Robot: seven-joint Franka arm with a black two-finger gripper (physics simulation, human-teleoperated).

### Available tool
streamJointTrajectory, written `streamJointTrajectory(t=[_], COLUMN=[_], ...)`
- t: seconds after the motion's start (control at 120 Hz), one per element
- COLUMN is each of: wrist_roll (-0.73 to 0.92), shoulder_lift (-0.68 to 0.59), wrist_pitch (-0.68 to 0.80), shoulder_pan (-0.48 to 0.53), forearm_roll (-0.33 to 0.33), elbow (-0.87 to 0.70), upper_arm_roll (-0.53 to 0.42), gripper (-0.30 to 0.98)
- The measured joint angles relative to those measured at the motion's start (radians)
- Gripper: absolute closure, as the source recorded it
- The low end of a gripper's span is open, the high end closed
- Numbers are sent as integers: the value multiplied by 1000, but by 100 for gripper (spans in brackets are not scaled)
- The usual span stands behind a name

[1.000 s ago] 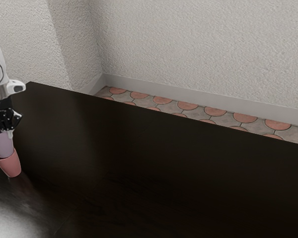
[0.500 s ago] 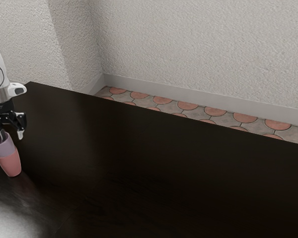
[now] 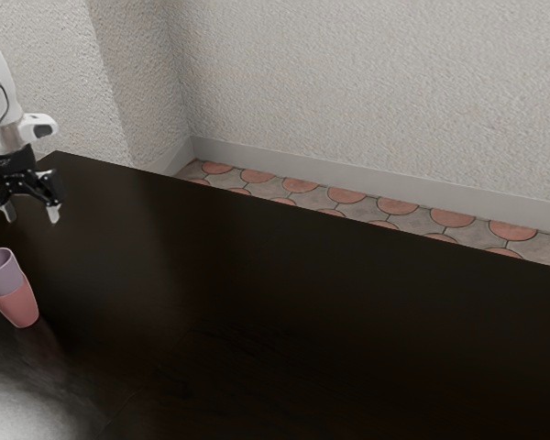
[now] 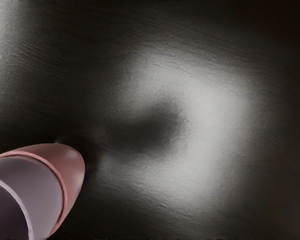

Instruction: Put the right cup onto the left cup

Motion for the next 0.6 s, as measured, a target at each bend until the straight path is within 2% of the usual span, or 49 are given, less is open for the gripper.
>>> streamJointTrajectory(t=[0.067, 0.142, 0.3, 0.467, 0.6], wrist_roll=[1, 1, 0, -2, -4], shoulder_lift=[-24, -39, -62, -55, -51], wrist_pitch=[-26, -58, -124, -176, -196], shoulder_pan=[-68, -189, -415, -520, -552], forearm_roll=[-1, -8, -14, -12, -4], elbow=[9, 30, 62, 114, 133], upper_arm_roll=[30, 64, 78, 79, 74], gripper=[2, 1, 1, 0, 0])
